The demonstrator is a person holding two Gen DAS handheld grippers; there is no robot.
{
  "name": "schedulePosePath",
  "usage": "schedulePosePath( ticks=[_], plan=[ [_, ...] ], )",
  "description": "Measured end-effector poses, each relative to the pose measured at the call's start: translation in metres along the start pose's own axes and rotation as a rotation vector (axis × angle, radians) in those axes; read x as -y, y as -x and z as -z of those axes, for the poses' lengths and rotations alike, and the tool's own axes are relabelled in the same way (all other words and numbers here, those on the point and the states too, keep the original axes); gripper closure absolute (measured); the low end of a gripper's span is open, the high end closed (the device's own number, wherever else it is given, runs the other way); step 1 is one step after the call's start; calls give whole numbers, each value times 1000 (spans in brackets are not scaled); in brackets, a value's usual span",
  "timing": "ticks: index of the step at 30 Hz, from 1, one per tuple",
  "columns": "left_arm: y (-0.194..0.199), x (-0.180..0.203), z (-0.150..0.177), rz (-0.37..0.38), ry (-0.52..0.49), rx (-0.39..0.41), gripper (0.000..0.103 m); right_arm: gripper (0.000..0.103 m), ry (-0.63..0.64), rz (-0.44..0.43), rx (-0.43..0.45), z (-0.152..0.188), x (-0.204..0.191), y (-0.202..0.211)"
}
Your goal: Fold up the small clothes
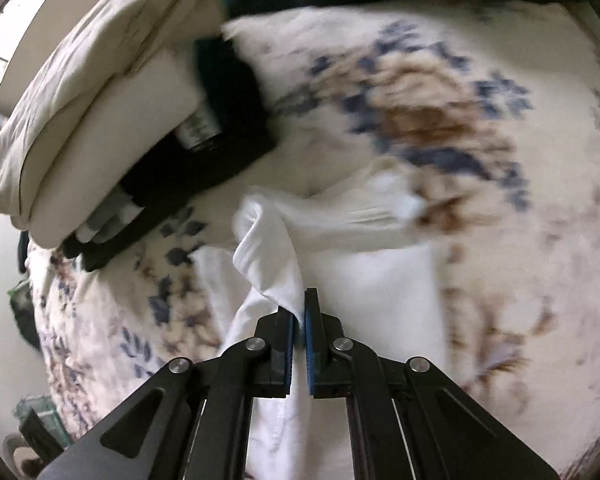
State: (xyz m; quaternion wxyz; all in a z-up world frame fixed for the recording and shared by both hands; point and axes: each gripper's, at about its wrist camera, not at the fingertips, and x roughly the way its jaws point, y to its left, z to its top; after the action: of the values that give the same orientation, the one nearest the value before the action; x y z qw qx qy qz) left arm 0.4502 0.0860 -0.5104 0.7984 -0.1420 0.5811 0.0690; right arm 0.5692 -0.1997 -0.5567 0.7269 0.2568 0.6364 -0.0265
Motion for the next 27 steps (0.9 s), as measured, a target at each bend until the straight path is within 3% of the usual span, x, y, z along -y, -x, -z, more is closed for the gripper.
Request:
schedulePosePath(
  ticks=[3,5,6,7,10,15,17,18,19,21,24,26,27],
  plan=[
    [0,1,-3,46,-2,-17,49,95,-24,-133,-91,-12,-10,-14],
    [4,2,-4,114,6,-26,49,78,-21,-155,-60,-16,-2,-1],
    [5,4,-4,168,10,-40,49,67,-12,-144,-34,-15,4,7],
    [4,8,-4,223,13,-61,49,64,-5,-111,1,-15,16,18],
    [-2,33,-2,379,-11,-126,49,64,-30,-52,18,-10,54,31],
    [-24,97,3,447,-181,-219,49,64,-86,87,-6,8,116,29],
    [-28,117,9,432,-256,-208,50,64,-112,111,-12,13,135,26],
    [-28,126,12,421,-292,-189,61,64,-123,118,-12,16,140,24],
    [-26,133,15,438,-315,-175,95,64,-135,126,-10,18,146,24],
    [-20,141,18,467,-330,-154,100,64,-162,124,-2,21,155,24],
    [-9,133,14,652,-234,-137,100,64,-179,113,14,22,165,28],
    [-10,116,7,849,-115,-152,100,64,-175,107,16,22,167,29],
    [-18,105,5,900,-41,-177,100,64,-172,107,14,24,165,31]
  ],
)
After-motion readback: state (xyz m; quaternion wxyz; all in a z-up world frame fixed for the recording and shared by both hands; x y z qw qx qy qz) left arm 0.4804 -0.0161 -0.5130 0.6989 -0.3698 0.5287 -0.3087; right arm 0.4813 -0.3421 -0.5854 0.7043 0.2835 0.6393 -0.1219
